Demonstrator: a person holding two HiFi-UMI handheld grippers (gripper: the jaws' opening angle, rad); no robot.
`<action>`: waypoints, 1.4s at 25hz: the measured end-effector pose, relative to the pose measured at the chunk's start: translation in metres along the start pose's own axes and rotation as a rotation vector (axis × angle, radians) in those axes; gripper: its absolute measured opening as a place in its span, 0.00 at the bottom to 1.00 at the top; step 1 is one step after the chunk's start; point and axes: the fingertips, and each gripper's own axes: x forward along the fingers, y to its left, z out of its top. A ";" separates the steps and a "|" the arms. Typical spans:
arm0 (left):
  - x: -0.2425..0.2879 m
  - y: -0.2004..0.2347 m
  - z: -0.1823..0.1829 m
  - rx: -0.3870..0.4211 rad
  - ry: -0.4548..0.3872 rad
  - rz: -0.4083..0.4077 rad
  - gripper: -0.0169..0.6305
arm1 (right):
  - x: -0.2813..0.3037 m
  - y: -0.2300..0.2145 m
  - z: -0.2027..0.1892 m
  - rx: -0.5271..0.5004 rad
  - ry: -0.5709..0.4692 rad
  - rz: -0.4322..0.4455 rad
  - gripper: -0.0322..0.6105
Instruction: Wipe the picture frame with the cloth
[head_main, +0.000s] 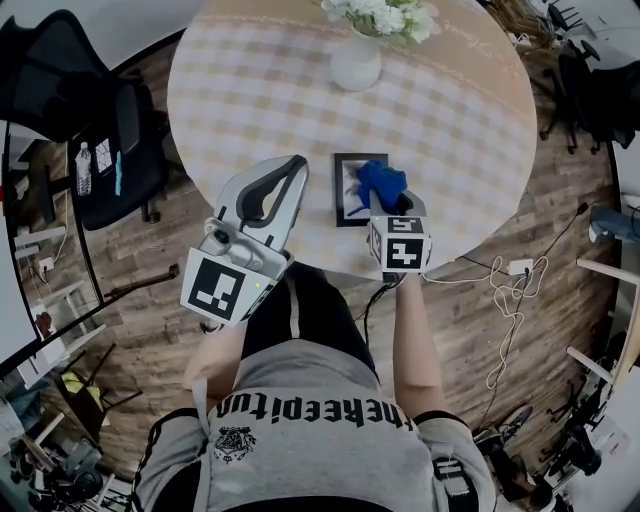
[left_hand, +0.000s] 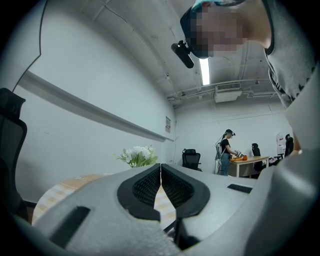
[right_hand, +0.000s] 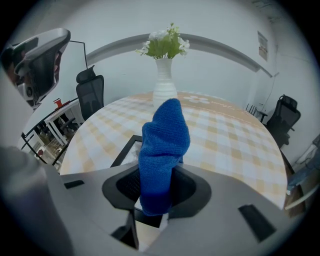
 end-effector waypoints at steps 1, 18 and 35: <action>-0.001 0.000 0.000 0.002 -0.001 0.000 0.06 | 0.002 0.004 0.000 -0.003 0.003 0.006 0.24; -0.024 0.019 0.006 -0.001 -0.010 0.022 0.06 | 0.008 0.061 0.014 -0.042 -0.008 0.079 0.24; -0.024 0.010 0.016 -0.019 -0.047 -0.028 0.06 | -0.006 0.071 -0.011 -0.059 0.020 0.070 0.24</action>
